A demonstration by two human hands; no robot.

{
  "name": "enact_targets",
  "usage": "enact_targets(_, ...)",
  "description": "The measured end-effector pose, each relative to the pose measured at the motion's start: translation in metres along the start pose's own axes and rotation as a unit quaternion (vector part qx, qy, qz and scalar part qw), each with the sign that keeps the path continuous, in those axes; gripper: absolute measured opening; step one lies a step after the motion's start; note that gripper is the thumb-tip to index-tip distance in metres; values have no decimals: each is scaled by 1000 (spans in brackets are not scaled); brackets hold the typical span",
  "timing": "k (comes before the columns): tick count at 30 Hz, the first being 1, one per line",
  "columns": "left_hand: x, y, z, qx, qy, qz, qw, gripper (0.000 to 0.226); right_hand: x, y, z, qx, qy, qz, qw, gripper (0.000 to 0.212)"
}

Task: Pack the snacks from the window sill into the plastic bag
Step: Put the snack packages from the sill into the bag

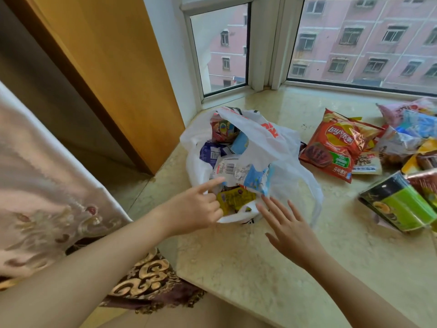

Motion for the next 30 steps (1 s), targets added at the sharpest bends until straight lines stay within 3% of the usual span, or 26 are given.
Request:
enact_targets(2,17,13,-10,25,7,52,998,31,10,-5,-1,-6,-10,49,999,84)
enact_targets(5,27,32,-22,50,5,73,996,33,22,-19,2,-19,-47,125,991,63)
enact_targets(8,37,37,-38,80,13,88,993,25,24,-35,12,-33,-31,111,993,44)
enact_targets(12,51,32,-64,149,21,103,983,20,51,-48,45,1,49,93,994,38)
enact_targets(16,56,27,-49,155,45,102,982,19,124,-32,82,-33,75,226,971,12)
enact_targets(19,48,26,-19,114,90,27,989,13,125,10,69,51,94,252,962,23)
enact_targets(22,43,15,1,118,119,-52,985,52,83,51,64,86,94,169,977,43)
enact_targets(24,43,3,3,132,128,-76,980,63,68,63,66,77,62,121,988,41)
enact_targets(26,47,-13,-7,177,132,-121,968,59,69,66,65,61,-17,98,993,23)
enact_targets(30,43,-31,-19,257,104,-240,930,42,74,49,68,-6,-133,59,989,30)
Point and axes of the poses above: each hand's wrist, its own y-axis away from the middle knuckle, its own x-axis out of the back of the hand, z = x × y, the point moved 8 cm from there along -y, towards the middle knuckle, and after that the axes turned 2 degrees about x, right-handed, at the moved point
